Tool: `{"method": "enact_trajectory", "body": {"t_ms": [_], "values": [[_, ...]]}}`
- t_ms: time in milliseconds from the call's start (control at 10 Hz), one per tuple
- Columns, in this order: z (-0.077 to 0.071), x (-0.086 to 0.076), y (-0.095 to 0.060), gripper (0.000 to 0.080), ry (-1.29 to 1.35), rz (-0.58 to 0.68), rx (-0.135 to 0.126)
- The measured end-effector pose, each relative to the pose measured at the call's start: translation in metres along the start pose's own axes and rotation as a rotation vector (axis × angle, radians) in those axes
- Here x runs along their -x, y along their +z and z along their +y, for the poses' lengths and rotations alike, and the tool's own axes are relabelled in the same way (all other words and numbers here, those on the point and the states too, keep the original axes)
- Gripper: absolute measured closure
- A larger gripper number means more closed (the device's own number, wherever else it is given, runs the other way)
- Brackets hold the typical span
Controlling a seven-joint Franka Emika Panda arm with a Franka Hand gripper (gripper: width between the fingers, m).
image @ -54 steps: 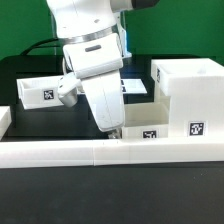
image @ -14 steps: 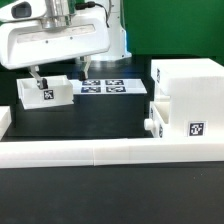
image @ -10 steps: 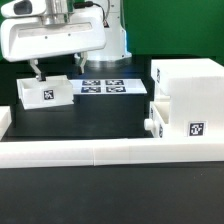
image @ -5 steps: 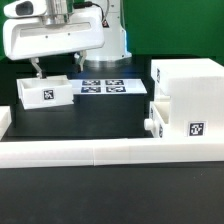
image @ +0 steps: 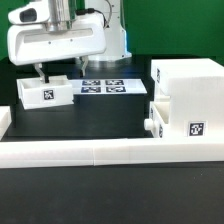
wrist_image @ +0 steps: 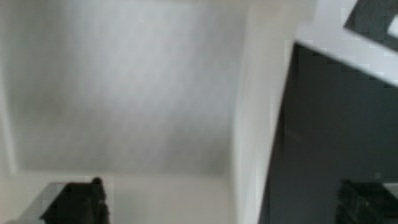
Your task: Assemble drawer
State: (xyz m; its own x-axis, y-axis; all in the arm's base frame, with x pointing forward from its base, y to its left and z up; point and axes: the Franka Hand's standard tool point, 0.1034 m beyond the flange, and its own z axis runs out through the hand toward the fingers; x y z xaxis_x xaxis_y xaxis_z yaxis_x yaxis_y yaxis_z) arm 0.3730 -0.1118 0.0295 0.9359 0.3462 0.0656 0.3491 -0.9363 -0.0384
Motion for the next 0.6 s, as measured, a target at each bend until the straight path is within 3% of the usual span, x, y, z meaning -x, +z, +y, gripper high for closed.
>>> {"method": "enact_trajectory", "body": {"t_ms": [300,400,600], "values": [[-0.003,0.015,0.020,0.0151,0.014,0.013,0.017],[-0.001,0.027,0.023,0.0151,0.020,0.018,0.029],[0.001,0.029,0.024,0.0151,0.024,0.028,0.040]]}}
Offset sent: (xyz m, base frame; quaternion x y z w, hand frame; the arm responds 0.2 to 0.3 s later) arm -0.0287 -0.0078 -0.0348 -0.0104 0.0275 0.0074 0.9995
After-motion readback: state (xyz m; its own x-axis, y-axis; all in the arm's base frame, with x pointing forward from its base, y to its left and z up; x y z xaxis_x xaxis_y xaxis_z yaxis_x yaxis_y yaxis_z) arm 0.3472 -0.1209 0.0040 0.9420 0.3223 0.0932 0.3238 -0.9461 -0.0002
